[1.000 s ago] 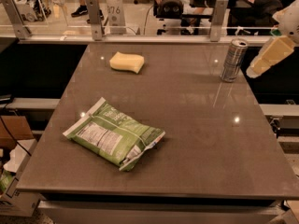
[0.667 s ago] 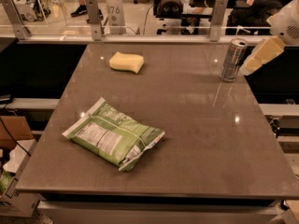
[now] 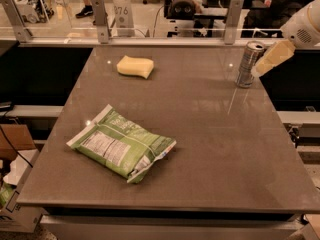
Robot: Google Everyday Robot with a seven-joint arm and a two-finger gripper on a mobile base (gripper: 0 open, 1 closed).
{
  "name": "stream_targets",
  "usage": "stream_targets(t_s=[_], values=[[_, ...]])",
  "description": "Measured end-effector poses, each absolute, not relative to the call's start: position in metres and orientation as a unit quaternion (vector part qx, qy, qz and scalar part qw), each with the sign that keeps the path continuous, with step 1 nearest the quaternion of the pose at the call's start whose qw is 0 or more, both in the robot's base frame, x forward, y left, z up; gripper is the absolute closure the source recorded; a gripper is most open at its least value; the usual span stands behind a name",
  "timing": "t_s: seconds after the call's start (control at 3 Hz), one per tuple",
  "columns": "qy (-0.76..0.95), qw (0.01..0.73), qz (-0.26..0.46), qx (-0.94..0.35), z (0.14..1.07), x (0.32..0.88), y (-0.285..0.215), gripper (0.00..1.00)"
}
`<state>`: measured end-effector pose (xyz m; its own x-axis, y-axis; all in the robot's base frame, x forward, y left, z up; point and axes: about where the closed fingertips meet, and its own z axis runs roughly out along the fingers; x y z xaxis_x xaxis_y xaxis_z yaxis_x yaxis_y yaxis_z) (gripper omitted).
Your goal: Move redbull can near green jalapeno chip bag
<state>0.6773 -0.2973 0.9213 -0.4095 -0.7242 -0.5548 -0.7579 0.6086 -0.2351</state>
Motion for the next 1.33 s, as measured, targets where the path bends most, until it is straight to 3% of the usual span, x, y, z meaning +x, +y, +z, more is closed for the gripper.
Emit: stream_targets(t_s=[0.67, 1.0, 1.33], values=[[0.846, 0.311, 0.067, -0.428, 0.903, 0.693, -0.283, 0.00], [0.848, 0.308, 0.083, -0.424, 0.898, 0.694, -0.277, 0.15], [0.849, 0.306, 0.095, -0.420, 0.897, 0.693, -0.274, 0.38]])
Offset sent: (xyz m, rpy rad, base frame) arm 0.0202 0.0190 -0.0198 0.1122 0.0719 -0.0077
